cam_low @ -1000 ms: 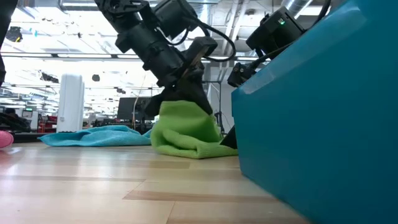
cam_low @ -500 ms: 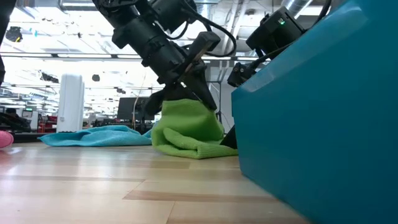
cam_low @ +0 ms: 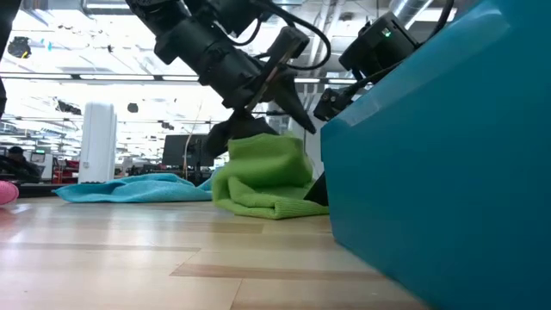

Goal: Fold microfiber towels
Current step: Fold the green microfiber cloth

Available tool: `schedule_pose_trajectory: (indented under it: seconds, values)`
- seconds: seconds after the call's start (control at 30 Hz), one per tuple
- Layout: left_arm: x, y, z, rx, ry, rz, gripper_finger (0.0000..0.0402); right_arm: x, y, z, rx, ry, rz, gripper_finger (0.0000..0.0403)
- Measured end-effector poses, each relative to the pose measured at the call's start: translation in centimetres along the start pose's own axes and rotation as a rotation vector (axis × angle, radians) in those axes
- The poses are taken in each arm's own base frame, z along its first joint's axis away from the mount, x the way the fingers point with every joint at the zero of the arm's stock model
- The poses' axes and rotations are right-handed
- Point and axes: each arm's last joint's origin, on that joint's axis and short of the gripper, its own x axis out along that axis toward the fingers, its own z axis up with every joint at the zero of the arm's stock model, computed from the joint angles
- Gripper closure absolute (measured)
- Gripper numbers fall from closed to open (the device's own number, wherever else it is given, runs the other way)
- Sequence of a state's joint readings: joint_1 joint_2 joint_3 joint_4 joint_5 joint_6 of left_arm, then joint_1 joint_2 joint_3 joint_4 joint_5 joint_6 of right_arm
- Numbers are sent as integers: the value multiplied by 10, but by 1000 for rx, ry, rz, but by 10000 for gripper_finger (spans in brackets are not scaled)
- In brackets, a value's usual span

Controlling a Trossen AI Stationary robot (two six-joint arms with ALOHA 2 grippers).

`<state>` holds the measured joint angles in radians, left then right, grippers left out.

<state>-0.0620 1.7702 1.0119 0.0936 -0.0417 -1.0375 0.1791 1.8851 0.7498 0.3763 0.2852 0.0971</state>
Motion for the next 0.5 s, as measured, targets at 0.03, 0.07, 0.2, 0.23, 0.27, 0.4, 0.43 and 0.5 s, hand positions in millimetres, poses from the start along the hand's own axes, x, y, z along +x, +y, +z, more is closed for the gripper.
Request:
schedule_pose_trajectory:
  seconds: [0.03, 0.07, 0.2, 0.23, 0.27, 0.4, 0.43, 0.5]
  values:
    - [0, -1, 1, -5, -8, -13, 231, 0, 0, 0, 0, 0, -1, 281]
    - [0, -2, 1, -8, -14, -24, 228, 0, -1, 0, 1, -1, -2, 281]
    - [0, -2, 1, -40, -15, -27, 221, 0, -2, 0, 3, 0, -5, 281]
    - [0, -2, 1, -53, -13, -23, 221, 0, -2, 0, 3, 0, -5, 281]
    - [0, -2, 1, -60, -11, -20, 222, 0, -2, 0, 3, 0, -5, 281]
    - [4, 0, 0, -65, -18, -15, 227, 1, -2, 0, 3, 0, -6, 281]
    - [5, 1, -1, -68, -13, -10, 228, 1, -3, 0, 5, 0, -7, 281]
    - [11, 2, -2, -74, -9, -7, 228, 1, -4, 0, 6, 2, -9, 281]
